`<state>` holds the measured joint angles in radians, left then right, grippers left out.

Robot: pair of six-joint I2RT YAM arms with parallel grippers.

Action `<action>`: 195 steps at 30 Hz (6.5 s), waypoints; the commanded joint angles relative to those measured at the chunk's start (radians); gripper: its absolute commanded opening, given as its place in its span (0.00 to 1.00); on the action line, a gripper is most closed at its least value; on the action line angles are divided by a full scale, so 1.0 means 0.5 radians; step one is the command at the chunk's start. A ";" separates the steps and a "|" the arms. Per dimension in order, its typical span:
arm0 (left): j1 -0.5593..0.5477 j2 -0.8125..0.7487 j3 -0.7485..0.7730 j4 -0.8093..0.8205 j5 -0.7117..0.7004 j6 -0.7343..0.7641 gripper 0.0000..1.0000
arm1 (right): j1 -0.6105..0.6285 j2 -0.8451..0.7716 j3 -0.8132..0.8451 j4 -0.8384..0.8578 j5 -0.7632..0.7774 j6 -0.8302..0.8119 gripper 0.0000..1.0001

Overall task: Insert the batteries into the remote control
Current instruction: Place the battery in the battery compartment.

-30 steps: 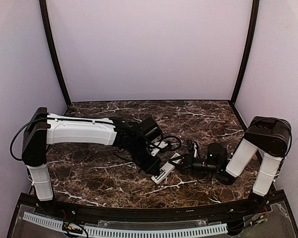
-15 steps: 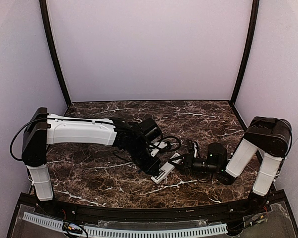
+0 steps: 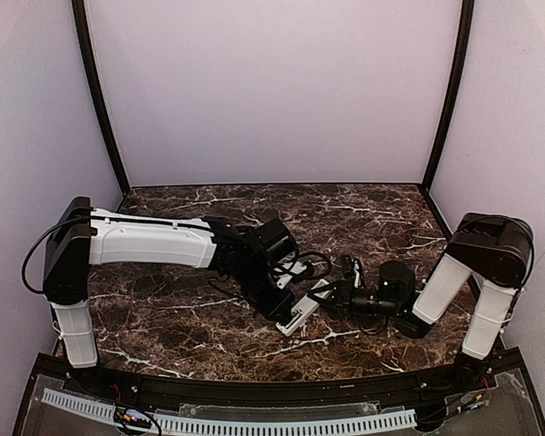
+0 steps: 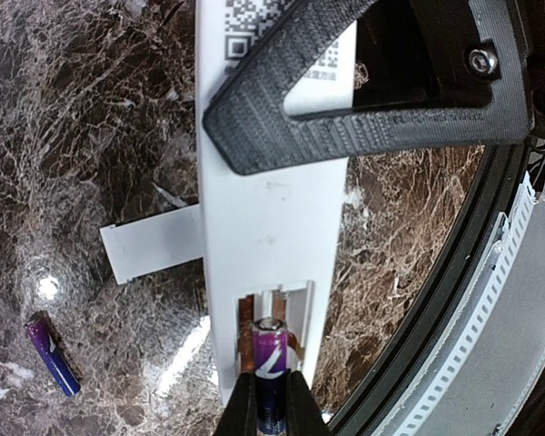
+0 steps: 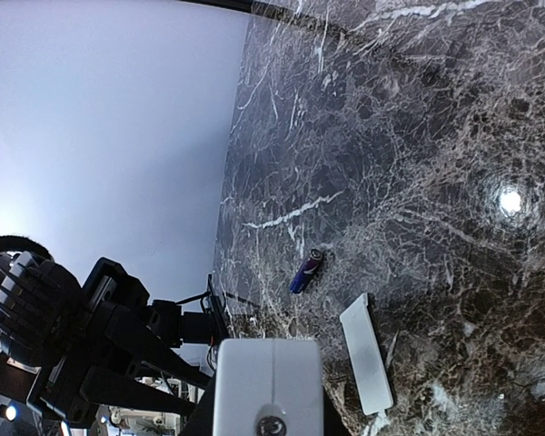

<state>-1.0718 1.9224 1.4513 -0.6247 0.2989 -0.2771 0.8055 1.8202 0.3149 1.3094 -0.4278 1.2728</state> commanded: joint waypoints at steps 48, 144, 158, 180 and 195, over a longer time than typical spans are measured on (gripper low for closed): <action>-0.037 0.027 -0.030 0.338 0.015 -0.114 0.00 | 0.073 -0.206 0.014 0.808 0.075 0.057 0.00; -0.036 0.047 0.346 -0.371 0.013 -0.100 0.05 | 0.076 -0.480 -0.038 0.813 0.082 -0.132 0.00; -0.035 0.067 0.396 -0.387 -0.025 -0.098 0.24 | 0.076 -0.507 -0.059 0.811 0.104 -0.097 0.00; -0.035 -0.100 0.480 -0.380 -0.235 -0.057 0.40 | 0.076 -0.485 -0.099 0.811 0.145 -0.020 0.00; -0.035 -0.302 0.453 -0.331 -0.424 0.043 0.43 | 0.076 -0.490 -0.106 0.811 0.165 0.036 0.00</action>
<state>-1.0916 1.8893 1.6791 -0.7994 0.1509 -0.2985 0.8333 1.5932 0.2726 1.2945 -0.3405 1.2770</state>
